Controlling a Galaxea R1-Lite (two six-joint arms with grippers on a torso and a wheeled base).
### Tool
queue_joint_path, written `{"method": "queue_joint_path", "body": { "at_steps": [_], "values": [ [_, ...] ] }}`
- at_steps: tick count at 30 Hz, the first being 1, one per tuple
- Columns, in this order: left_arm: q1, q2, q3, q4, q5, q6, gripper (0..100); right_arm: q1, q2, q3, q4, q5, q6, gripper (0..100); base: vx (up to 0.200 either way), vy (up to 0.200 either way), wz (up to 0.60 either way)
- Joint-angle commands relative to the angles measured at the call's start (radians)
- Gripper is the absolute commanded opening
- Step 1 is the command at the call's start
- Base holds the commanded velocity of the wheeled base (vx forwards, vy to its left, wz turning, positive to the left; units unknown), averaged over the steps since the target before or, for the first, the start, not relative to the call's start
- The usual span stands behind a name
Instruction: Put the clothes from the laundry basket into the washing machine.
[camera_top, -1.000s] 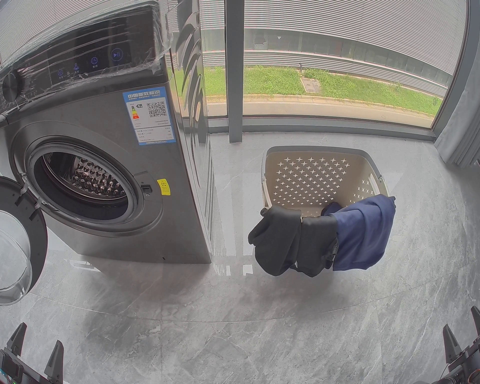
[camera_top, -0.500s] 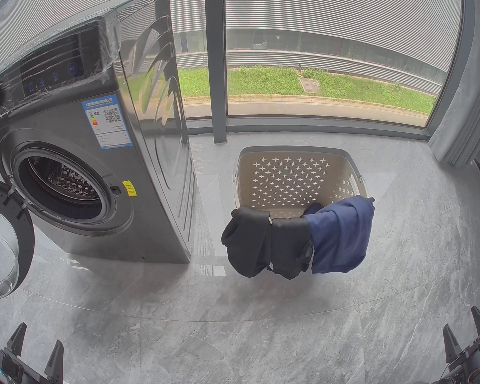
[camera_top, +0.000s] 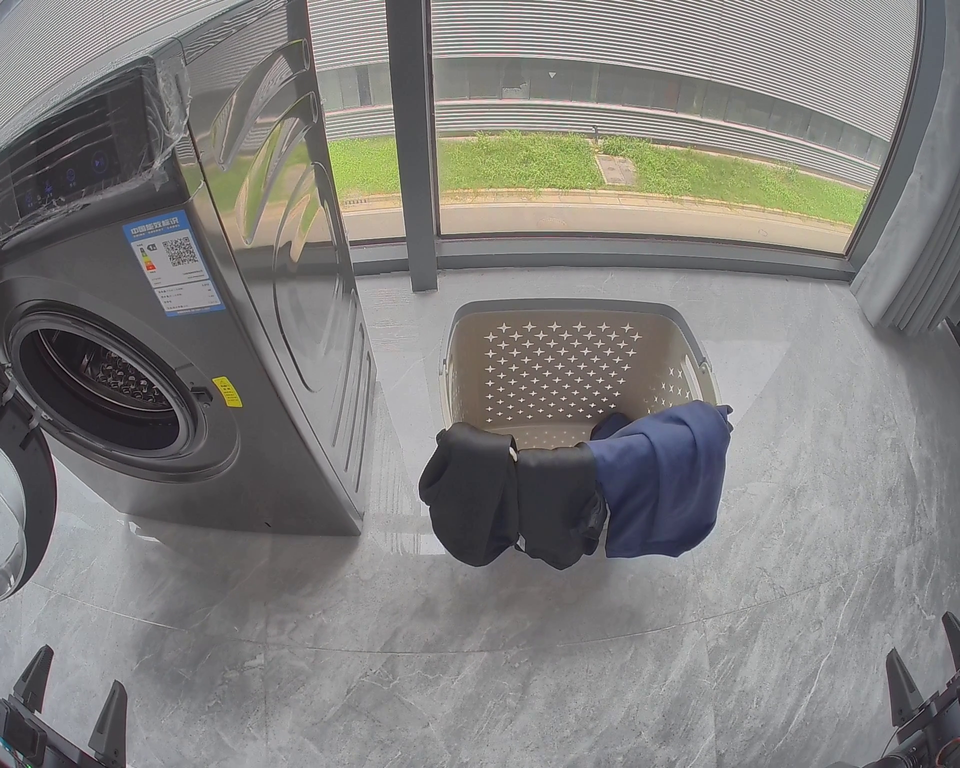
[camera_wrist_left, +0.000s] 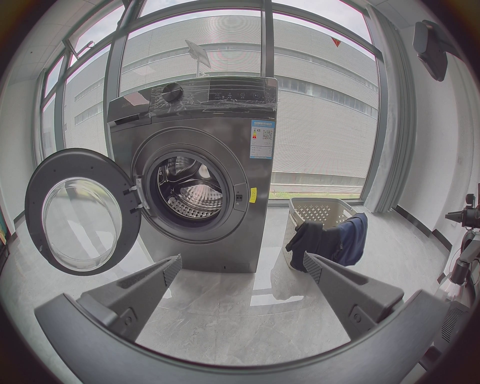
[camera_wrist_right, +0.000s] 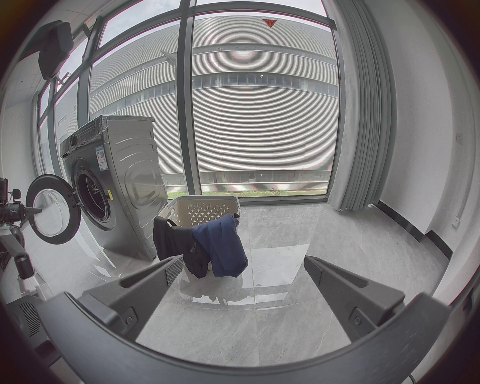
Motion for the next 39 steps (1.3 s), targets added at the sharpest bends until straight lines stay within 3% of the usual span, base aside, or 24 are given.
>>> {"method": "queue_joint_path", "body": {
  "at_steps": [1,5,20,39],
  "values": [
    [0.000,-0.012,0.015,0.000,0.000,-0.001,100,0.000,-0.007,0.018,-0.001,0.000,0.000,100,0.000,0.000,0.00],
    [0.000,-0.012,0.015,0.000,0.000,-0.001,100,0.000,-0.007,0.018,-0.001,0.001,0.000,100,0.000,0.000,0.00],
    [0.000,-0.012,0.015,0.000,0.000,-0.001,100,0.000,-0.007,0.018,-0.001,0.001,0.000,100,0.000,-0.200,0.00],
    [0.000,-0.012,0.015,0.000,0.000,-0.001,100,0.000,-0.007,0.018,-0.001,0.001,0.000,100,0.000,-0.011,0.00]
  ]
}}
